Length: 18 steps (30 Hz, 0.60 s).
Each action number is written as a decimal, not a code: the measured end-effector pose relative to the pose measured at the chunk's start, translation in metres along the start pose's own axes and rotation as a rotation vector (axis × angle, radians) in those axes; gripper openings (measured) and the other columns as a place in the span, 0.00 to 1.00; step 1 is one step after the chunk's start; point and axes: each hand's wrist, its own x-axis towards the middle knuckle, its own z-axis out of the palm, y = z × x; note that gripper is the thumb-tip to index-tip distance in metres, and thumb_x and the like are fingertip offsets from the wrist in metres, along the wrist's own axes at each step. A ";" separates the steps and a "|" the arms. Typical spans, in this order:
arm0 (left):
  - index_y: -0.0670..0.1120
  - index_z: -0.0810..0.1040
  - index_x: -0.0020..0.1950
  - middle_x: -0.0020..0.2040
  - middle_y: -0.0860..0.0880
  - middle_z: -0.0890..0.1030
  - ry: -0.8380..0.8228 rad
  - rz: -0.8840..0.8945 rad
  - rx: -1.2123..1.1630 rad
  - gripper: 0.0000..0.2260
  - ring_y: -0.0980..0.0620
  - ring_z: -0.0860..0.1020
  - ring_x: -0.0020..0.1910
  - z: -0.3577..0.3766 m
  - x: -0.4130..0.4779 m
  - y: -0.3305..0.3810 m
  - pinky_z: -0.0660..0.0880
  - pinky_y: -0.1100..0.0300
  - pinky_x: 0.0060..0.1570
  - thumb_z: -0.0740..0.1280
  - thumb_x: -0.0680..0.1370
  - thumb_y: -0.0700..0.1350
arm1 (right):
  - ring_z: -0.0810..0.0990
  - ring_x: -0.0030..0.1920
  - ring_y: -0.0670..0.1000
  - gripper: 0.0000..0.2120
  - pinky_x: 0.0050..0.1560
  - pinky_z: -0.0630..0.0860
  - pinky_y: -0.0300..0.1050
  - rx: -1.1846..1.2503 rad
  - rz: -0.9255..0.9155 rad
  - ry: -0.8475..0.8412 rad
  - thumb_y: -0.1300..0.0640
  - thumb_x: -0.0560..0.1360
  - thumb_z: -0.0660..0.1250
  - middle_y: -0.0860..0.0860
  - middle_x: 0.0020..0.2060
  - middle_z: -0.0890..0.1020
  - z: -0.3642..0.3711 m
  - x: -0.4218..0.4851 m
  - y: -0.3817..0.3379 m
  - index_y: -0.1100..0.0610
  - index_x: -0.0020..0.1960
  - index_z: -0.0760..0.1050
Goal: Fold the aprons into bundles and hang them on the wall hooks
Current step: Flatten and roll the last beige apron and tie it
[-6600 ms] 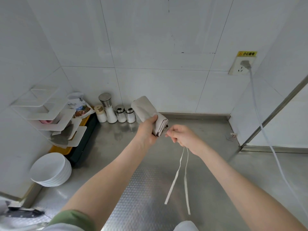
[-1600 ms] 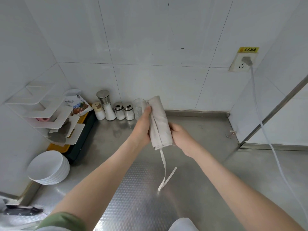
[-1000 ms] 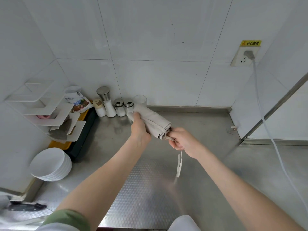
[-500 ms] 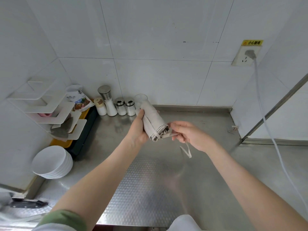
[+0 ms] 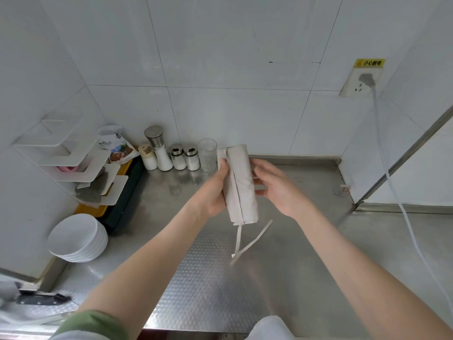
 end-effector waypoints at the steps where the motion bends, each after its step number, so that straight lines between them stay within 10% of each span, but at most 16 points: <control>1: 0.42 0.73 0.68 0.64 0.43 0.78 0.015 -0.002 -0.049 0.29 0.47 0.78 0.61 -0.002 0.001 0.000 0.74 0.50 0.60 0.49 0.81 0.62 | 0.78 0.45 0.48 0.11 0.44 0.76 0.44 -0.065 0.022 -0.022 0.59 0.81 0.59 0.51 0.49 0.80 0.002 -0.001 0.000 0.54 0.62 0.74; 6: 0.42 0.72 0.70 0.62 0.41 0.79 0.090 -0.033 -0.136 0.26 0.44 0.80 0.59 0.007 0.003 -0.002 0.78 0.45 0.55 0.56 0.81 0.59 | 0.79 0.52 0.44 0.20 0.48 0.76 0.40 -0.212 0.139 -0.020 0.57 0.77 0.67 0.47 0.55 0.79 0.015 -0.004 0.003 0.54 0.67 0.66; 12: 0.44 0.74 0.64 0.50 0.49 0.83 0.281 0.025 0.020 0.21 0.56 0.82 0.47 0.020 0.010 -0.007 0.77 0.62 0.42 0.54 0.83 0.58 | 0.70 0.53 0.49 0.20 0.52 0.69 0.40 -0.612 -0.122 0.415 0.58 0.71 0.72 0.50 0.52 0.68 0.032 0.004 0.018 0.57 0.56 0.65; 18: 0.43 0.77 0.59 0.51 0.44 0.84 0.316 -0.007 -0.101 0.26 0.47 0.82 0.51 0.011 0.007 -0.003 0.78 0.49 0.54 0.54 0.80 0.63 | 0.77 0.52 0.50 0.12 0.58 0.71 0.47 -0.036 0.097 -0.027 0.54 0.81 0.59 0.53 0.52 0.81 0.021 0.000 0.007 0.59 0.60 0.75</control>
